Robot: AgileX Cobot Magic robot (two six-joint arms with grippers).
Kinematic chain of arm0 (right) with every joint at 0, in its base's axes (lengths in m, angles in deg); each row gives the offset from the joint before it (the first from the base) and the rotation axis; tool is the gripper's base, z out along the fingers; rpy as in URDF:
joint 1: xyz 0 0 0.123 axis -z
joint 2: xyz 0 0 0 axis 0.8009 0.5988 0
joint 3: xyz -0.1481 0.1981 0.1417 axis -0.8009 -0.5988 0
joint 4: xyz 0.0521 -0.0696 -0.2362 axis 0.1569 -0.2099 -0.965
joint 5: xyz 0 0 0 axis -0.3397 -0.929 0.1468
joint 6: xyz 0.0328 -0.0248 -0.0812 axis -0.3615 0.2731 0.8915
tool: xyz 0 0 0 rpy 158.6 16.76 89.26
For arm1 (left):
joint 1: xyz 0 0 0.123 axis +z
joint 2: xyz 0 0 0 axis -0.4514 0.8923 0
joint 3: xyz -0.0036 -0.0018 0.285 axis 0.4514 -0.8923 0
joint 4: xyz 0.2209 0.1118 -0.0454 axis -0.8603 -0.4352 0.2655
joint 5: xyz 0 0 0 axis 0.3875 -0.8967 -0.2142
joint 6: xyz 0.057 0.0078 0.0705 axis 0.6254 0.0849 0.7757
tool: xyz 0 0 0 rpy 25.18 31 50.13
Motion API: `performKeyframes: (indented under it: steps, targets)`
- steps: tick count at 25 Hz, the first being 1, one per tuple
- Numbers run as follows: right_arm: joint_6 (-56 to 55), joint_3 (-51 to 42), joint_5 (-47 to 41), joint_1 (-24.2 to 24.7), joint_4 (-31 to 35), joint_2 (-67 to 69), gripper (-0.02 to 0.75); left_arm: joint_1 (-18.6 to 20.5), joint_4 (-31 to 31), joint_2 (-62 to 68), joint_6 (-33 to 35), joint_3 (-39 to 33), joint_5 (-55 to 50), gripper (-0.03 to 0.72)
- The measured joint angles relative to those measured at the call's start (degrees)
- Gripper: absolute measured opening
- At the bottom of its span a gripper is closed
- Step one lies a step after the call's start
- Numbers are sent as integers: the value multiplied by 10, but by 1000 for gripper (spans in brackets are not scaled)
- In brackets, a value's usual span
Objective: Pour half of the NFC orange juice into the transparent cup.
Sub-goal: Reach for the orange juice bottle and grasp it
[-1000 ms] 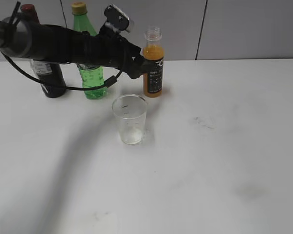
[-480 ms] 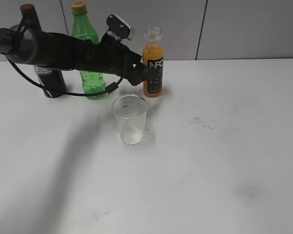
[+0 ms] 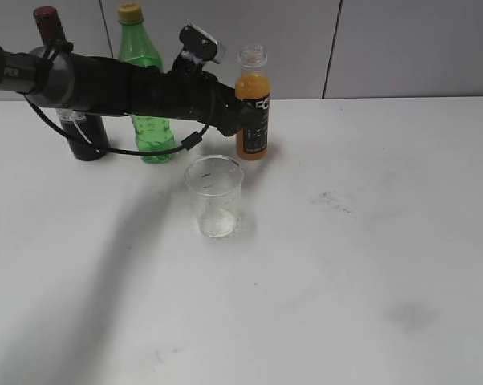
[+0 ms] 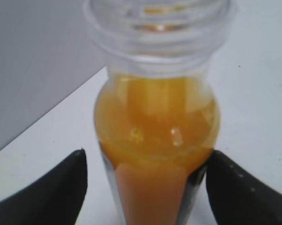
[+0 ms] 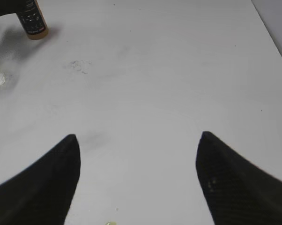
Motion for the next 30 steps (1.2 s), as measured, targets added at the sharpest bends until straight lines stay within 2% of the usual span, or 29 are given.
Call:
performKeyframes:
  steps: [26, 30]
  targets:
    - [-1, 0, 1, 0, 0, 0, 589, -9, -1, 19, -12, 8, 8, 591]
    - [-1, 0, 1, 0, 0, 0, 589, -9, -1, 19, -12, 8, 8, 560]
